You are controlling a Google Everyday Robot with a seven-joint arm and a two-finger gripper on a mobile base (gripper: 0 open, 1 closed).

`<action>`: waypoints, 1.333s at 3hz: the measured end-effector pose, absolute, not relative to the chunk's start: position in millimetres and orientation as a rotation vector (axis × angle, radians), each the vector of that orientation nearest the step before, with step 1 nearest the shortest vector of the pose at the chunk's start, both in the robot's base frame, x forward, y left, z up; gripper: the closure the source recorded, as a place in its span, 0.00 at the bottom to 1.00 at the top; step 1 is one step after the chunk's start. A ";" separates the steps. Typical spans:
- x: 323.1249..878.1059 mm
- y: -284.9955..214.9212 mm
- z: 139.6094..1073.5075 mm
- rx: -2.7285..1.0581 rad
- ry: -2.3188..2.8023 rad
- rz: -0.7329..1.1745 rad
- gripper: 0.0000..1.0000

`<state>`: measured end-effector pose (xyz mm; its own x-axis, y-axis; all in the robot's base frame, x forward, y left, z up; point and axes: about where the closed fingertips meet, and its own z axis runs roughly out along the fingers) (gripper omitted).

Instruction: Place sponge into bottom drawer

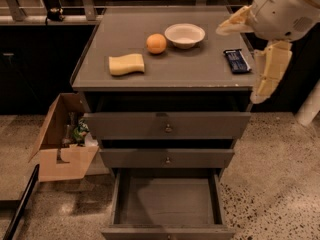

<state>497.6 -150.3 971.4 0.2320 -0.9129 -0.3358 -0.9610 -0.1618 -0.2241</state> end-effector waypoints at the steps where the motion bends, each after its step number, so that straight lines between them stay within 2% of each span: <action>1: 530.5 -129.6 968.6 -2.160 1.600 0.244 0.00; 2: 534.6 -128.8 968.8 -2.136 1.600 0.227 0.00; 4: 597.5 -117.1 955.2 -2.180 1.529 0.261 0.00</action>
Offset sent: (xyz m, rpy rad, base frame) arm 0.0203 0.0148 -0.0038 0.0434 0.0176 0.0864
